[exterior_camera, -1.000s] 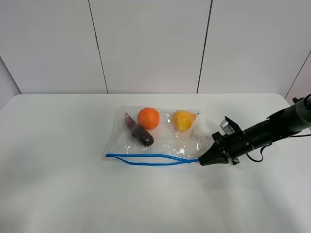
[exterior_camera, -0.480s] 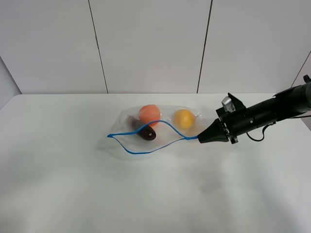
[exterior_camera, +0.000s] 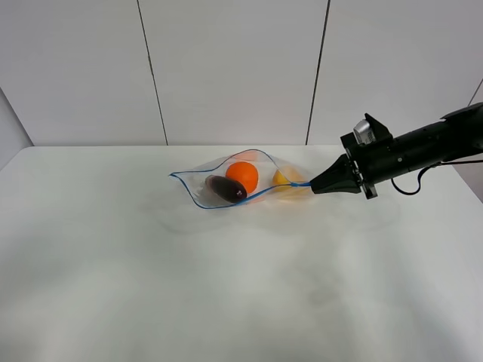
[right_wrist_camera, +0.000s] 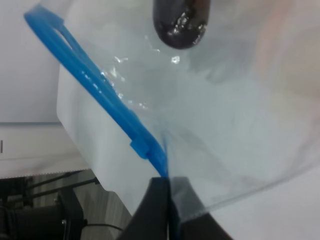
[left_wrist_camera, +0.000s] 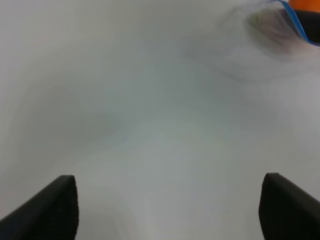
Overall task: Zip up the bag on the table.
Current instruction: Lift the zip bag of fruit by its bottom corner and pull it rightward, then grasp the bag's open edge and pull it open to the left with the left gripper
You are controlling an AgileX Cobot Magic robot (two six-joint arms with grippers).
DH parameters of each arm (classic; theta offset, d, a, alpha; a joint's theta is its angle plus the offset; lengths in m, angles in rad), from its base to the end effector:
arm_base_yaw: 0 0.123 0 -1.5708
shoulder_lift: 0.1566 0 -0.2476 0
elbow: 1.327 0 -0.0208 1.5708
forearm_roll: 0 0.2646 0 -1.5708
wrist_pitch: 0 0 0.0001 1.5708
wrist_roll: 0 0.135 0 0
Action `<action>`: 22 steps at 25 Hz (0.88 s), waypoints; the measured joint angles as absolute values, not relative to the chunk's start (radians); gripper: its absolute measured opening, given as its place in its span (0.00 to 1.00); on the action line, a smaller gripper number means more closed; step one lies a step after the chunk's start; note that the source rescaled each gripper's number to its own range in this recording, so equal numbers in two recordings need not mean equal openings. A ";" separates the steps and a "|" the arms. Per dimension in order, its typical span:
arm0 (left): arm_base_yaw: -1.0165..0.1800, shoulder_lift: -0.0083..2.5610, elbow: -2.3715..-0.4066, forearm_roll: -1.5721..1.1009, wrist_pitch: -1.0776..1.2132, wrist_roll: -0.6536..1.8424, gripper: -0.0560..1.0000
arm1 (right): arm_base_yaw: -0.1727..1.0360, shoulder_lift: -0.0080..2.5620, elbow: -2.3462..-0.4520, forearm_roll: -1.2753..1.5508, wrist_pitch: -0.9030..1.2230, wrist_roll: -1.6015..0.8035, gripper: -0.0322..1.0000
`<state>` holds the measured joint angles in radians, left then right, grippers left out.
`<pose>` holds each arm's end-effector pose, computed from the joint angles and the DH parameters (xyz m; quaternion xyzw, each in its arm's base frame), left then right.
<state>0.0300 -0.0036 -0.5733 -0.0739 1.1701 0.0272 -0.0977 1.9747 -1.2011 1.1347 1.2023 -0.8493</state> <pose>0.0689 -0.0071 0.2749 0.0036 0.8610 -0.0221 0.5081 0.3628 0.0792 0.1092 -0.0540 0.8739 0.4741 0.0930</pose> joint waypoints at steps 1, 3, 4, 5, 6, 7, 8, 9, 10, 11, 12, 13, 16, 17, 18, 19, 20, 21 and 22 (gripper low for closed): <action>0.030 -0.004 -0.573 -0.074 1.170 0.027 1.00 | -0.098 1.966 -1.201 1.135 1.202 -0.847 0.03; 0.030 -0.004 -0.573 -0.074 1.170 0.027 1.00 | -0.098 1.950 -1.201 1.139 1.203 -0.841 0.03; 0.030 -0.004 -0.573 -0.074 1.170 0.027 1.00 | -0.098 1.942 -1.201 1.142 1.203 -0.841 0.03; 0.030 -0.004 -0.573 -0.074 1.170 0.027 1.00 | -0.098 1.937 -1.201 1.145 1.203 -0.840 0.03; 0.030 -0.004 -0.573 -0.074 1.170 0.027 1.00 | -0.098 1.928 -1.201 1.149 1.203 -0.840 0.03; 0.030 -0.004 -0.573 -0.074 1.170 0.027 1.00 | -0.098 1.925 -1.201 1.152 1.203 -0.839 0.03; 0.030 -0.004 -0.573 -0.074 1.170 0.027 1.00 | -0.098 1.920 -1.201 1.154 1.203 -0.839 0.03; 0.030 -0.004 -0.573 -0.074 1.170 0.027 1.00 | -0.098 1.918 -1.201 1.155 1.204 -0.838 0.03; 0.030 -0.004 -0.573 -0.074 1.170 0.027 1.00 | -0.098 1.918 -1.201 1.155 1.204 -0.838 0.03; 0.030 -0.004 -0.573 -0.074 1.170 0.027 1.00 | -0.098 1.918 -1.201 1.155 1.204 -0.838 0.03; 0.030 -0.004 -0.573 -0.074 1.170 0.027 1.00 | -0.098 1.918 -1.201 1.155 1.204 -0.838 0.03; 0.030 -0.004 -0.573 -0.074 1.170 0.027 1.00 | -0.098 1.918 -1.201 1.155 1.204 -0.837 0.03; 0.030 -0.004 -0.575 -0.074 1.168 0.027 1.00 | -0.098 1.918 -1.201 1.155 1.204 -0.837 0.03; 0.030 -0.002 -0.578 -0.074 1.162 0.027 1.00 | -0.098 1.918 -1.201 1.155 1.204 -0.837 0.03; 0.030 0.008 -0.587 -0.074 1.154 0.027 1.00 | -0.098 1.918 -1.201 1.155 1.204 -0.837 0.03; 0.030 0.027 -0.601 -0.074 1.140 0.033 1.00 | -0.098 1.918 -1.201 1.155 1.204 -0.837 0.03; 0.030 0.064 -0.618 -0.074 1.119 0.046 1.00 | -0.098 1.918 -1.201 1.155 1.204 -0.837 0.03; 0.030 0.112 -0.634 -0.078 1.094 0.068 1.00 | -0.098 1.918 -1.201 1.154 1.204 -0.837 0.03; 0.030 0.168 -0.656 -0.089 1.068 0.089 1.00 | -0.098 1.918 -1.201 1.154 1.204 -0.837 0.03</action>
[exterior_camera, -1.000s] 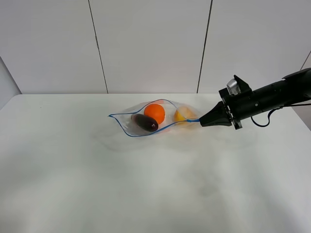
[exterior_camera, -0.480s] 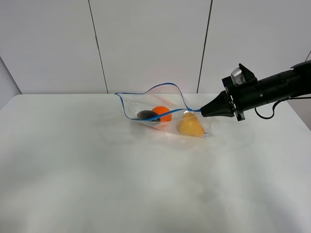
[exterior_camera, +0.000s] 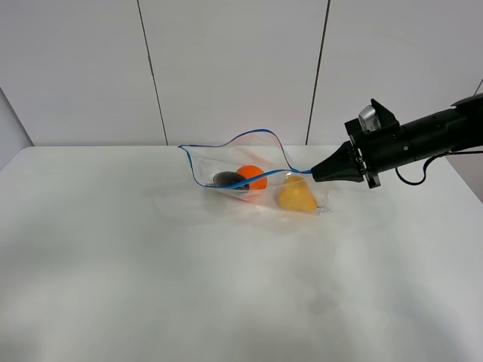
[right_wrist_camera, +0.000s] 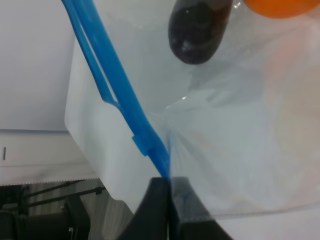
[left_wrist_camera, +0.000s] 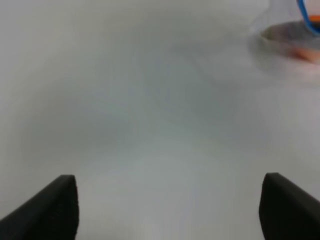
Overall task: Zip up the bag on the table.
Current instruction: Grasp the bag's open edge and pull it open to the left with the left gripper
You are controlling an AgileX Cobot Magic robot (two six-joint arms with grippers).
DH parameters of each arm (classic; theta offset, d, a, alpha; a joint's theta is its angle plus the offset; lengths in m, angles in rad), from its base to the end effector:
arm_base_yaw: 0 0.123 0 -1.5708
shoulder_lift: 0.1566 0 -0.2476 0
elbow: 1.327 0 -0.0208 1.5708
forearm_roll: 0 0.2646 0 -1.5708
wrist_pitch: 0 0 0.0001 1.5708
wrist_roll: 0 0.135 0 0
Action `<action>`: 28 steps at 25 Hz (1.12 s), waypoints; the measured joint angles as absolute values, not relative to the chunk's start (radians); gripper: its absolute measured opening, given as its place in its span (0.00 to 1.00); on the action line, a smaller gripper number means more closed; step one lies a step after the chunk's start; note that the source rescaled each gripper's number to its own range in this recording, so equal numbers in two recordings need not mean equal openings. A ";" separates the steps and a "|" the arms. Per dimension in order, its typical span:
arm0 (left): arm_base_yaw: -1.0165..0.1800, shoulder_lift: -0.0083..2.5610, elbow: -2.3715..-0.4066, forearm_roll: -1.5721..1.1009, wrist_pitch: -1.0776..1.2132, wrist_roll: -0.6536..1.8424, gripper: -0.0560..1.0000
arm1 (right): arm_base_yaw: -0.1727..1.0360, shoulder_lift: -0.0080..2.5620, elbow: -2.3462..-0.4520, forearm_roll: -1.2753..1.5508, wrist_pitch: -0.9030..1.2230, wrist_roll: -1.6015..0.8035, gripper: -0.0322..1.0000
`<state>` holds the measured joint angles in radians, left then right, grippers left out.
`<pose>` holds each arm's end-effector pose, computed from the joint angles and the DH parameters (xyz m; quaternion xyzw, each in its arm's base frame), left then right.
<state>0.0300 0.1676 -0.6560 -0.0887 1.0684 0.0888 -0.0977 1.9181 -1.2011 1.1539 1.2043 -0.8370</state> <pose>0.0948 -0.0076 0.2998 0.0268 0.8570 -0.0138 0.5145 0.3641 0.0801 0.1311 -0.0572 0.8689 0.4774 0.1177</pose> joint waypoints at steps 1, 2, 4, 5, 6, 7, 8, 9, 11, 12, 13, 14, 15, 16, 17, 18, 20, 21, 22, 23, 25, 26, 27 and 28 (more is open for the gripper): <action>0.030 0.219 -0.680 -0.110 1.034 0.121 1.00 | -0.098 1.918 -1.201 1.154 1.204 -0.837 0.03; 0.030 0.286 -0.702 -0.145 0.998 0.160 1.00 | -0.098 1.918 -1.201 1.154 1.204 -0.833 0.03; 0.030 0.419 -0.758 -0.239 0.930 0.255 1.00 | -0.098 1.918 -1.201 1.154 1.205 -0.829 0.03; 0.030 0.494 -0.785 -0.306 0.893 0.325 1.00 | -0.098 1.918 -1.201 1.154 1.205 -0.828 0.03; 0.030 0.572 -0.805 -0.380 0.859 0.408 1.00 | -0.098 1.918 -1.201 1.154 1.205 -0.828 0.03; 0.030 0.652 -0.829 -0.447 0.837 0.484 1.00 | -0.098 1.918 -1.201 1.153 1.205 -0.827 0.03; 0.030 0.719 -0.851 -0.532 0.818 0.581 1.00 | -0.098 1.918 -1.201 1.153 1.205 -0.826 0.03; 0.030 0.799 -0.868 -0.624 0.807 0.680 1.00 | -0.098 1.918 -1.201 1.153 1.205 -0.826 0.03; 0.020 0.953 -0.904 -0.802 0.802 0.843 1.00 | -0.098 1.918 -1.201 1.153 1.205 -0.826 0.03; 0.007 1.016 -0.919 -0.893 0.797 0.924 1.00 | -0.098 1.918 -1.201 1.150 1.205 -0.826 0.03; -0.011 1.088 -0.932 -0.971 0.793 1.002 1.00 | -0.098 1.918 -1.201 1.141 1.205 -0.826 0.03; -0.030 1.153 -0.948 -1.027 0.788 1.062 1.00 | -0.098 1.918 -1.201 1.136 1.205 -0.826 0.03; -0.058 1.203 -0.966 -1.081 0.776 1.125 1.00 | -0.098 1.918 -1.201 1.133 1.205 -0.826 0.03; -0.091 1.259 -0.988 -1.118 0.759 1.178 1.00 | -0.098 1.918 -1.201 1.131 1.205 -0.825 0.03; -0.128 1.310 -1.008 -1.142 0.740 1.219 1.00 | -0.098 1.918 -1.201 1.130 1.206 -0.822 0.03; -0.162 1.356 -1.035 -1.152 0.722 1.245 1.00 | -0.098 1.918 -1.201 1.130 1.207 -0.821 0.03; -0.252 1.433 -1.086 -1.164 0.681 1.288 1.00 | -0.098 1.918 -1.201 1.130 1.207 -0.821 0.03; -0.291 1.471 -1.114 -1.165 0.663 1.308 1.00 | -0.098 1.918 -1.201 1.130 1.207 -0.820 0.03; -0.339 1.500 -1.140 -1.163 0.637 1.338 1.00 | -0.098 1.918 -1.201 1.130 1.205 -0.818 0.03; -0.386 1.531 -1.164 -1.151 0.605 1.375 1.00 | -0.098 1.918 -1.201 1.130 1.203 -0.817 0.03; -0.464 1.580 -1.197 -1.112 0.534 1.459 1.00 | -0.098 1.918 -1.201 1.130 1.200 -0.817 0.03; -0.501 1.596 -1.206 -1.094 0.491 1.515 1.00 | -0.098 1.918 -1.201 1.130 1.199 -0.817 0.03; -0.533 1.613 -1.209 -1.080 0.452 1.579 1.00 | -0.098 1.918 -1.201 1.130 1.199 -0.816 0.03; -0.556 1.629 -1.210 -1.072 0.424 1.637 1.00 | -0.098 1.918 -1.201 1.129 1.199 -0.815 0.03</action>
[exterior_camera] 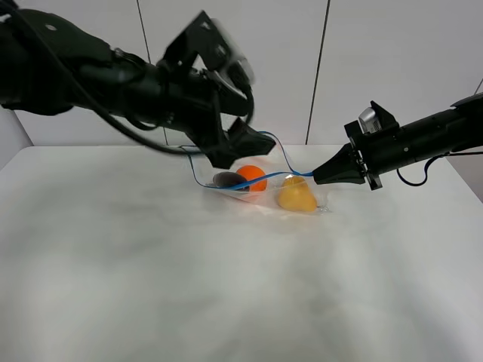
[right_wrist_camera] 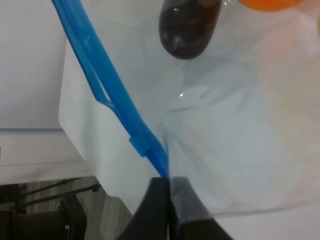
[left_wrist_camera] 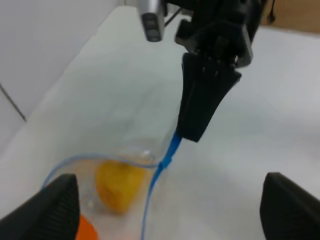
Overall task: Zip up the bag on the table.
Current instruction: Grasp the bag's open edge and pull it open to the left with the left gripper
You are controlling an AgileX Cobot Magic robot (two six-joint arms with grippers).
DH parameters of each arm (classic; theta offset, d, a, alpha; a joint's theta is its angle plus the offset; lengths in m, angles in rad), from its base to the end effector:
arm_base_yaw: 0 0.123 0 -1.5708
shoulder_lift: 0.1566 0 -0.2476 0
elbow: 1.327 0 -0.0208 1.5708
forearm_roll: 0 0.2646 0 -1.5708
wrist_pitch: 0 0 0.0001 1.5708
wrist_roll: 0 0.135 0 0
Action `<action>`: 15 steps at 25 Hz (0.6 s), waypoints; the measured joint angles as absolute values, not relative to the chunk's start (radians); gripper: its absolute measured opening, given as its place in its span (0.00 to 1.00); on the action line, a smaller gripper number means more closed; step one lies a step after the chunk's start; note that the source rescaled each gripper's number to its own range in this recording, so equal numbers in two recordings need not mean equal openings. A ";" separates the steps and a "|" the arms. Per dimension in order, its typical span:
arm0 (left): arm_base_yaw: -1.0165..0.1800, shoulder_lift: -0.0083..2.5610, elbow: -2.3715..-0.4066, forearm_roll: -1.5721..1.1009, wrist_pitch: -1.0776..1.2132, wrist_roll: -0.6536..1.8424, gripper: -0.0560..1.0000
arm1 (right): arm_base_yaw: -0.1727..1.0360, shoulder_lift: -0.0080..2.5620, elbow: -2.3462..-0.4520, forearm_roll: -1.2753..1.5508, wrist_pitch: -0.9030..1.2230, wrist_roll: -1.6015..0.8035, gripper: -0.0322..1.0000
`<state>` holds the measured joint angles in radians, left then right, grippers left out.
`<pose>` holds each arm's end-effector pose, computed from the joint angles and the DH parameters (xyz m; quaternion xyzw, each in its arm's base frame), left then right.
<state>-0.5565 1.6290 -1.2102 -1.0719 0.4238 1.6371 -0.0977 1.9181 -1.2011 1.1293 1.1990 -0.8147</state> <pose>0.3286 -0.2619 0.2332 0.5452 0.6664 -0.1482 0.4864 0.3629 0.0787 0.1285 -0.0534 0.8746 0.4693 0.1092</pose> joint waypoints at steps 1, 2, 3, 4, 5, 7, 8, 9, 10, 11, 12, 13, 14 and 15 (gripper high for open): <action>-0.581 1.643 -1.212 -1.068 0.401 1.711 1.00 | -0.098 1.918 -1.201 1.126 1.199 -0.814 0.03; -0.602 1.661 -1.212 -1.067 0.385 1.787 1.00 | -0.098 1.918 -1.201 1.121 1.199 -0.812 0.03; -0.621 1.681 -1.212 -1.066 0.371 1.861 1.00 | -0.098 1.918 -1.201 1.113 1.199 -0.810 0.03; -0.635 1.702 -1.212 -1.067 0.356 1.916 1.00 | -0.098 1.918 -1.201 1.104 1.199 -0.805 0.03; -0.653 1.720 -1.212 -1.076 0.332 1.971 1.00 | -0.098 1.918 -1.201 1.093 1.199 -0.801 0.03; -0.683 1.760 -1.212 -1.107 0.249 2.053 1.00 | -0.098 1.918 -1.201 1.078 1.199 -0.792 0.03; -0.700 1.775 -1.212 -1.123 0.202 2.079 1.00 | -0.098 1.918 -1.201 1.074 1.199 -0.787 0.03; -0.716 1.785 -1.212 -1.137 0.145 2.102 1.00 | -0.098 1.918 -1.201 1.072 1.199 -0.783 0.03; -0.729 1.794 -1.212 -1.147 0.097 2.117 1.00 | -0.098 1.918 -1.201 1.069 1.199 -0.779 0.03; -0.739 1.799 -1.212 -1.151 0.067 2.124 1.00 | -0.098 1.918 -1.201 1.070 1.194 -0.773 0.03; -0.749 1.805 -1.212 -1.156 0.046 2.129 1.00 | -0.098 1.918 -1.201 1.070 1.191 -0.769 0.03; -0.759 1.812 -1.212 -1.158 0.036 2.131 1.00 | -0.098 1.918 -1.201 1.070 1.184 -0.767 0.03; -0.770 1.820 -1.212 -1.160 0.032 2.132 1.00 | -0.098 1.918 -1.201 1.070 1.178 -0.764 0.03; -0.779 1.831 -1.212 -1.161 0.027 2.132 1.00 | -0.098 1.918 -1.201 1.070 1.175 -0.762 0.03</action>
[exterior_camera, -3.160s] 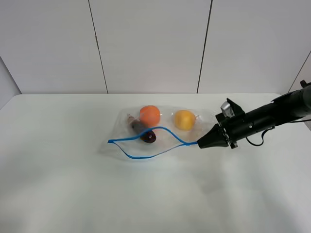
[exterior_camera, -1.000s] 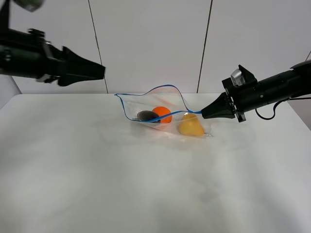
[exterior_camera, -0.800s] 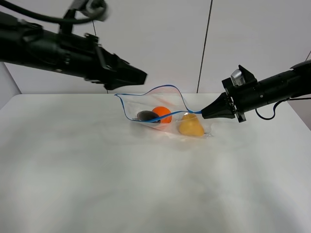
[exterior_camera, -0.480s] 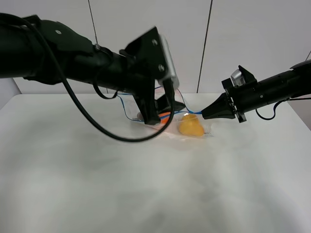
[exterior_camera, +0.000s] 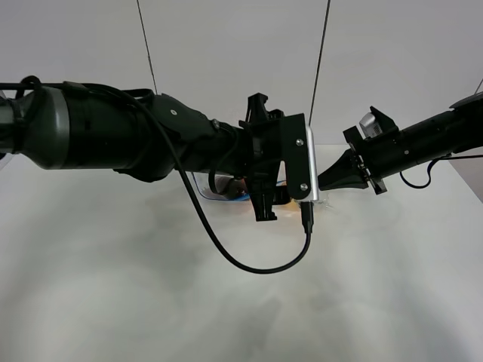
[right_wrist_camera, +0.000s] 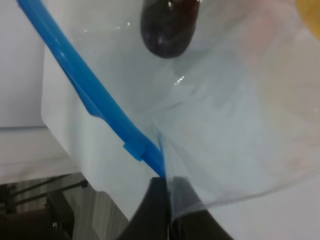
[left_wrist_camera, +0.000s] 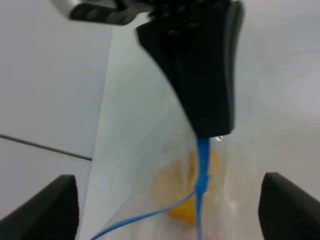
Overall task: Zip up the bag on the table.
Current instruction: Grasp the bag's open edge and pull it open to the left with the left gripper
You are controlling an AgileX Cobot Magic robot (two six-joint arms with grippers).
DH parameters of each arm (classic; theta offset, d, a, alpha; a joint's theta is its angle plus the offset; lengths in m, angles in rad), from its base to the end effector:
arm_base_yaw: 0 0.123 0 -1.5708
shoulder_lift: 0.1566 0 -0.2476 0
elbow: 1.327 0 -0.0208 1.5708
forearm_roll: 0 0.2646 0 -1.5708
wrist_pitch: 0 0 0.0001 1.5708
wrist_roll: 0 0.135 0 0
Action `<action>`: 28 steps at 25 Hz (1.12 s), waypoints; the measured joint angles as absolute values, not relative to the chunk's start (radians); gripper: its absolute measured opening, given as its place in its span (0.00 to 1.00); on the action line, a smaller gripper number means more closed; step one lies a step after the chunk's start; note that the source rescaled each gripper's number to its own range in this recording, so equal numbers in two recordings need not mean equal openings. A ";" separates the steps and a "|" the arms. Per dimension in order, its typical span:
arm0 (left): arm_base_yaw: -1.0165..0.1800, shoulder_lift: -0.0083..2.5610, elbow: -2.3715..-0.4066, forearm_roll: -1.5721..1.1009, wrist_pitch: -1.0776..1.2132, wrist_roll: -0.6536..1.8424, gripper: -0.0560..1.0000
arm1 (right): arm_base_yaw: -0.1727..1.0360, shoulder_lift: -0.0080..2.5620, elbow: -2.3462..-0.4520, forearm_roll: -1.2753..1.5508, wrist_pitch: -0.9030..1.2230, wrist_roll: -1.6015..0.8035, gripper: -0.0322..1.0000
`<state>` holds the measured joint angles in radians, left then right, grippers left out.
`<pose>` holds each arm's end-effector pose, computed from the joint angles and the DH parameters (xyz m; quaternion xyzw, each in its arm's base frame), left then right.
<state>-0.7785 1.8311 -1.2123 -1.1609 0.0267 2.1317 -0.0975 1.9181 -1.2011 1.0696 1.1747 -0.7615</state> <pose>0.3212 -0.3216 0.1635 0.6719 0.5536 0.0366 0.4906 0.3614 0.0744 0.1218 -0.0421 0.8894 0.4455 0.0937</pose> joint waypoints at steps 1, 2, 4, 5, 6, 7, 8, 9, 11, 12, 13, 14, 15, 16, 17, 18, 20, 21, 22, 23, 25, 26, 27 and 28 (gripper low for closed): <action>-0.788 1.842 -1.212 -1.162 0.016 2.132 1.00 | -0.098 1.918 -1.201 1.070 1.174 -0.759 0.03; -0.796 1.854 -1.212 -1.163 0.000 2.132 1.00 | -0.098 1.918 -1.201 1.070 1.173 -0.758 0.03; -0.808 1.876 -1.212 -1.163 -0.027 2.132 1.00 | -0.098 1.918 -1.201 1.070 1.173 -0.755 0.03; -0.810 1.886 -1.212 -1.163 -0.044 2.132 1.00 | -0.098 1.918 -1.201 1.070 1.173 -0.754 0.03; -0.812 1.892 -1.212 -1.163 -0.057 2.132 1.00 | -0.098 1.918 -1.201 1.070 1.173 -0.754 0.03; -0.813 1.898 -1.212 -1.163 -0.064 2.132 1.00 | -0.098 1.918 -1.201 1.070 1.173 -0.754 0.03; -0.813 1.899 -1.212 -1.163 -0.070 2.132 1.00 | -0.098 1.918 -1.201 1.070 1.173 -0.754 0.03; -0.813 1.903 -1.215 -1.163 -0.071 2.132 1.00 | -0.098 1.918 -1.201 1.070 1.172 -0.754 0.03; -0.813 1.916 -1.229 -1.163 -0.071 2.126 0.99 | -0.098 1.918 -1.201 1.070 1.172 -0.752 0.03; -0.813 1.924 -1.237 -1.163 -0.071 2.122 0.99 | -0.098 1.918 -1.201 1.070 1.172 -0.751 0.03; -0.813 1.934 -1.243 -1.163 -0.075 2.120 0.98 | -0.098 1.917 -1.201 1.070 1.171 -0.751 0.03; -0.813 1.940 -1.248 -1.163 -0.083 2.119 0.97 | -0.098 1.917 -1.201 1.070 1.171 -0.751 0.03; -0.813 1.946 -1.255 -1.163 -0.093 2.118 0.95 | -0.098 1.917 -1.201 1.070 1.171 -0.751 0.03; -0.813 1.946 -1.255 -1.163 -0.093 2.118 0.95 | -0.098 1.917 -1.201 1.070 1.170 -0.751 0.03; -0.813 1.953 -1.268 -1.162 -0.111 2.116 0.90 | -0.098 1.917 -1.201 1.070 1.170 -0.751 0.03; -0.813 1.954 -1.274 -1.162 -0.113 2.116 0.87 | -0.098 1.917 -1.201 1.070 1.170 -0.751 0.03; -0.813 1.957 -1.283 -1.162 -0.110 2.116 0.84 | -0.098 1.917 -1.201 1.070 1.170 -0.751 0.03; -0.813 1.960 -1.287 -1.162 -0.110 2.116 0.83 | -0.098 1.917 -1.201 1.070 1.170 -0.751 0.03; -0.813 1.966 -1.293 -1.162 -0.110 2.116 0.81 | -0.098 1.917 -1.201 1.070 1.170 -0.751 0.03; -0.813 1.976 -1.300 -1.162 -0.110 2.116 0.80 | -0.098 1.917 -1.201 1.070 1.170 -0.750 0.03; -0.813 1.997 -1.307 -1.162 -0.110 2.116 0.79 | -0.098 1.917 -1.201 1.070 1.170 -0.747 0.03; -0.813 2.006 -1.310 -1.162 -0.110 2.116 0.79 | -0.098 1.917 -1.201 1.070 1.170 -0.747 0.03; -0.813 2.016 -1.313 -1.162 -0.110 2.116 0.78 | -0.098 1.917 -1.201 1.070 1.170 -0.747 0.03; -0.813 2.020 -1.314 -1.162 -0.110 2.116 0.78 | -0.098 1.917 -1.201 1.070 1.170 -0.747 0.03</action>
<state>-0.8125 2.0203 -1.3137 -1.1618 -0.1104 2.1164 -0.0975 1.9174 -1.2011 1.0696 1.1695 -0.7467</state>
